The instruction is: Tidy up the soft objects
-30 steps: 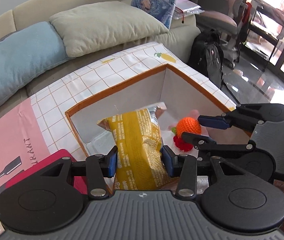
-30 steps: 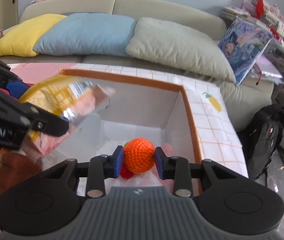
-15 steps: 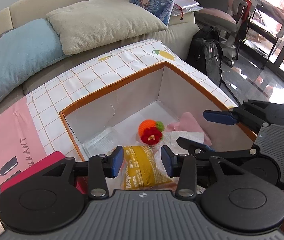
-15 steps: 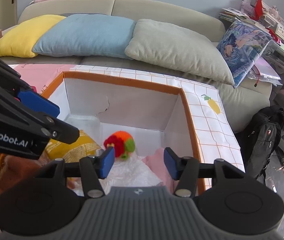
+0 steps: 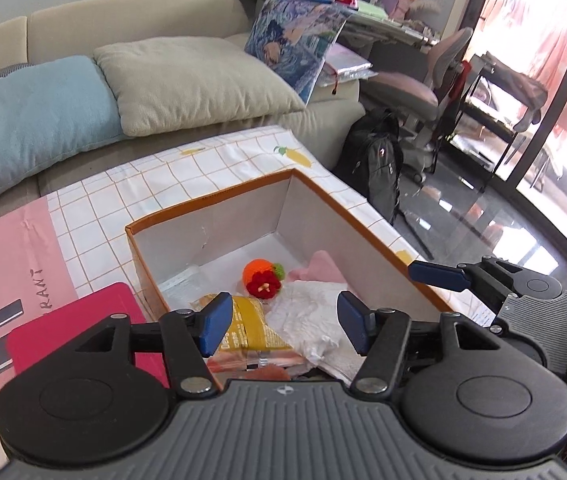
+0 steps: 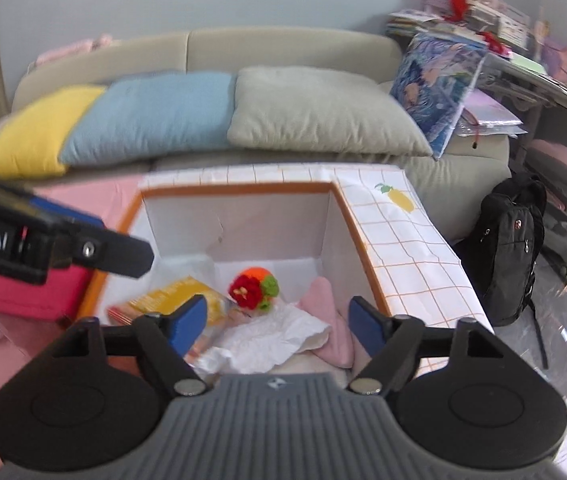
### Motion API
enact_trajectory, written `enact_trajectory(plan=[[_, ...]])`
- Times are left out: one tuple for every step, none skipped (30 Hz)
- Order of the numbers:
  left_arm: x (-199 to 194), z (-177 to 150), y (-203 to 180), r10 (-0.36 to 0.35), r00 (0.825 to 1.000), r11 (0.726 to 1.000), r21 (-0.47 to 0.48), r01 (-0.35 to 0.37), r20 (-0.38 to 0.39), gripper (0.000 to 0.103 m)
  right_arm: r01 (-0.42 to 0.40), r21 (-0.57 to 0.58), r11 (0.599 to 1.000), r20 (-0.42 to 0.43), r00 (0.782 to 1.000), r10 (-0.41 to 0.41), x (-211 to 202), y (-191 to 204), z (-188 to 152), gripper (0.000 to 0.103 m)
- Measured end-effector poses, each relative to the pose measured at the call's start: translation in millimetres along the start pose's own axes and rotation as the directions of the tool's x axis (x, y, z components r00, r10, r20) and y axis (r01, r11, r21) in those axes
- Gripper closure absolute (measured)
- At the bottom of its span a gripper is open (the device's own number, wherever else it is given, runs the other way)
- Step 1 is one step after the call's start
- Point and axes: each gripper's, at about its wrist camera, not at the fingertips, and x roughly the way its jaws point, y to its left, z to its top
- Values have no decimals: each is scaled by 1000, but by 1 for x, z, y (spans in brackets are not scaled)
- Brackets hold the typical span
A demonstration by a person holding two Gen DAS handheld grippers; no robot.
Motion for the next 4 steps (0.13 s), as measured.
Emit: enact_trajectory(plan=[[-6, -3, -1, 2, 1000, 1000, 4, -3, 15, 32, 0, 14, 1000, 11, 1000, 0, -6, 2, -1, 25], [-12, -7, -1, 9, 1000, 1000, 8, -9, 29, 32, 0, 26, 1000, 19, 1000, 0, -12, 4, -2, 24], [-19, -12, -2, 19, 999, 1000, 15, -19, 42, 32, -3, 40, 999, 28, 1000, 2, -17, 7, -3, 24], [-25, -16, -3, 31, 998, 999, 23, -32, 51, 32, -6, 51, 999, 35, 999, 5, -23, 10, -4, 24]])
